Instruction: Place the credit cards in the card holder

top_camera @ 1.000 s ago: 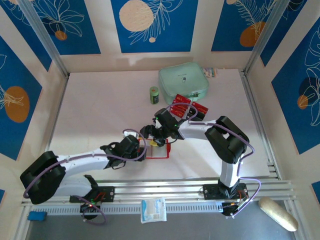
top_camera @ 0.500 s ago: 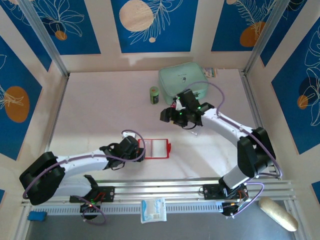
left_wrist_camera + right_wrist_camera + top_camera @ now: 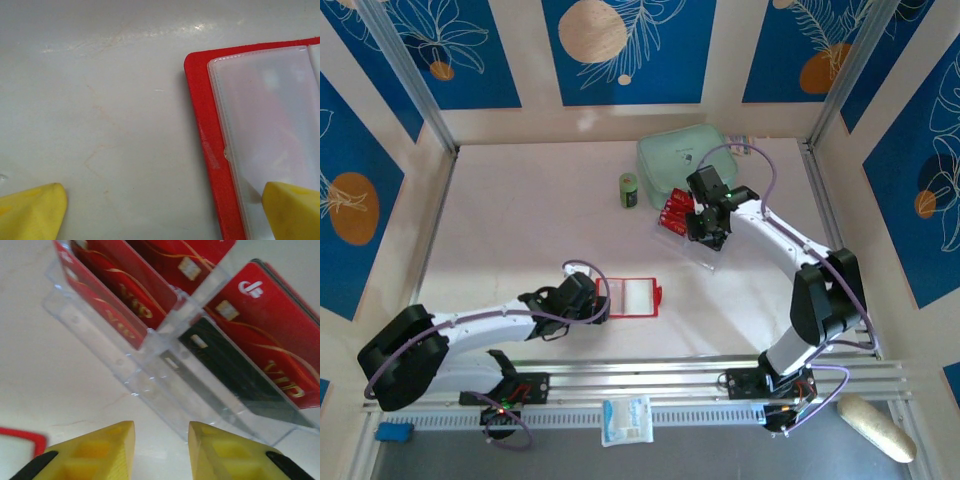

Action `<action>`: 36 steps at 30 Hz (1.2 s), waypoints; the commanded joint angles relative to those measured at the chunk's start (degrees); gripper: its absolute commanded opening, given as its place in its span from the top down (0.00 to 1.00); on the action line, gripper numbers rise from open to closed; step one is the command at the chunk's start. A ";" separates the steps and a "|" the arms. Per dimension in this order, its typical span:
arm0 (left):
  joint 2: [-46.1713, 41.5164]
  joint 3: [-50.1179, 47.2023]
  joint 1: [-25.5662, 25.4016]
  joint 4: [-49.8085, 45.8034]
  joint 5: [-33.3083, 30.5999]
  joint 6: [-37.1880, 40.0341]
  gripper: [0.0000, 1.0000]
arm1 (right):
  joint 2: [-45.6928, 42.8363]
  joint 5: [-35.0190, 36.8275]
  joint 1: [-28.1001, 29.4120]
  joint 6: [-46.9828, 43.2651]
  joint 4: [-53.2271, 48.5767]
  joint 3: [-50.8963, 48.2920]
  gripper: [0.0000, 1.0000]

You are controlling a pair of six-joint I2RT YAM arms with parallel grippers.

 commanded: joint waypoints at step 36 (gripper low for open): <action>0.65 -0.56 0.32 0.78 -0.10 -1.23 0.00 | 8.22 8.25 1.75 -8.38 -2.19 2.61 0.70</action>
